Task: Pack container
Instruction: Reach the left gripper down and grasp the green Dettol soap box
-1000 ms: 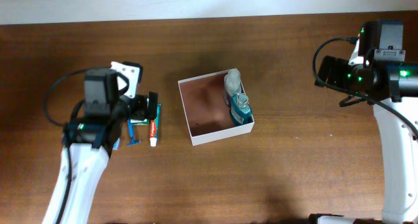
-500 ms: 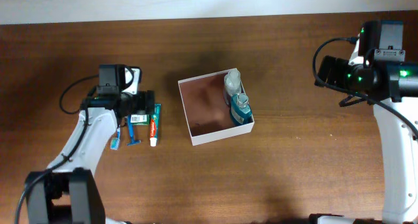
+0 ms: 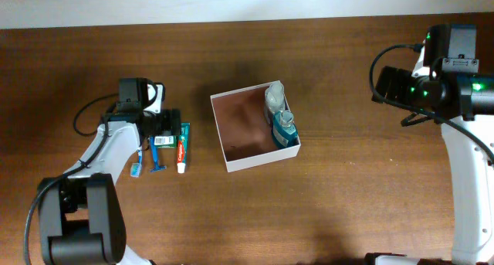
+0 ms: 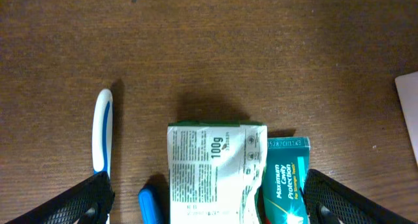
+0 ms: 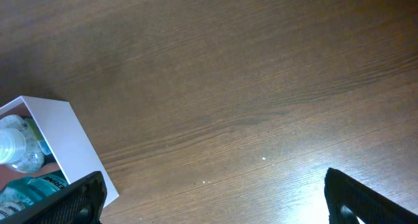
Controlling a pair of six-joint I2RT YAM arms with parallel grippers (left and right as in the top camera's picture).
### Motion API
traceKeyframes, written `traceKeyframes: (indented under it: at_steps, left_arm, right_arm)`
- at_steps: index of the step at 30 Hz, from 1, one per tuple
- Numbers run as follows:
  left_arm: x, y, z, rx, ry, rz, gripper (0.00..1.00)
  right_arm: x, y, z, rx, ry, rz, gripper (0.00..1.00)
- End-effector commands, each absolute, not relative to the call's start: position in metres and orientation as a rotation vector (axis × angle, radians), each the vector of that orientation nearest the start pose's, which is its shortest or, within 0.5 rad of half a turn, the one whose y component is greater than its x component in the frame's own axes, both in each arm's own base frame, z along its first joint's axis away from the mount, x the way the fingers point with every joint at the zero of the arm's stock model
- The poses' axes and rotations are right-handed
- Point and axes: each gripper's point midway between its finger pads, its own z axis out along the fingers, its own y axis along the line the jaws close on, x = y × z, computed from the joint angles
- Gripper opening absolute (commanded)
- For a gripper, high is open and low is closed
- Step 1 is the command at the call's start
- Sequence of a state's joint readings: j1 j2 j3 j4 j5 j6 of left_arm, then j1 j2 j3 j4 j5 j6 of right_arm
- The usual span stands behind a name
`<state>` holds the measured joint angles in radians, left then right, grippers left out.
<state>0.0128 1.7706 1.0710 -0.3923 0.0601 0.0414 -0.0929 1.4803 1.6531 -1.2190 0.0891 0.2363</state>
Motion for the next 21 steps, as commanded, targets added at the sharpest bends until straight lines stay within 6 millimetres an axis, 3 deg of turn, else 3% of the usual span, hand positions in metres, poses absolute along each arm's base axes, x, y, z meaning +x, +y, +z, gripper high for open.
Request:
traceKeyframes:
  at_steps: [1, 5, 21]
  left_arm:
    - [0.418, -0.004, 0.031, 0.067, 2.666, -0.054, 0.94]
    - [0.421, -0.005, 0.021, 0.069, 2.674, -0.065, 0.93]
    - [0.427, -0.005, 0.009, 0.069, 2.667, -0.064, 0.85]
  right_arm:
    - [0.348, -0.051, 0.268, 0.473, 2.559, -0.072, 0.98]
    - [0.348, -0.051, 0.268, 0.473, 2.559, -0.072, 0.98]
    - [0.348, -0.051, 0.268, 0.473, 2.559, -0.072, 0.99]
